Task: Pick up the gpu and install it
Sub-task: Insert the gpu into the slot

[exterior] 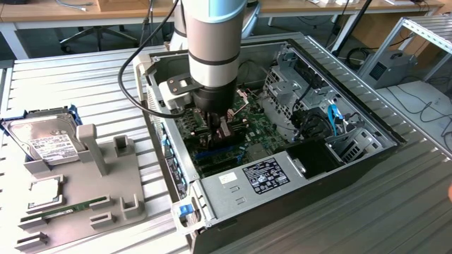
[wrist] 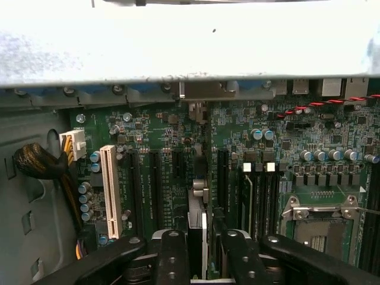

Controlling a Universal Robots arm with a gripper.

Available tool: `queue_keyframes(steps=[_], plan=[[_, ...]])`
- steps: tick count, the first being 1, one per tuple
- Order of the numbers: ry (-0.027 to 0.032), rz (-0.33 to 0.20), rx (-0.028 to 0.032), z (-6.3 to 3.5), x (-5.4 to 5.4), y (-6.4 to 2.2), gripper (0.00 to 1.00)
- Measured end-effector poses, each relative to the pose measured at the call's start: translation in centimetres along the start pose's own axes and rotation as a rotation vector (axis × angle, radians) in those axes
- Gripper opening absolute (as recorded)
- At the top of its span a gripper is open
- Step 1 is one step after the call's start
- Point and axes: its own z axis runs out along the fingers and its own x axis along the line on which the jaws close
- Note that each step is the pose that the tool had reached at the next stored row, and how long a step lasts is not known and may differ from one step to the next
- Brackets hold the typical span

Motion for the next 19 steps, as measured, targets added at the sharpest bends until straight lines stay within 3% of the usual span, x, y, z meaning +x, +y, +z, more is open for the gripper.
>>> queue_keyframes(steps=[19], plan=[[-0.0009, -0.005, 0.0004, 1.03, 0.0, 0.11, 0.26]])
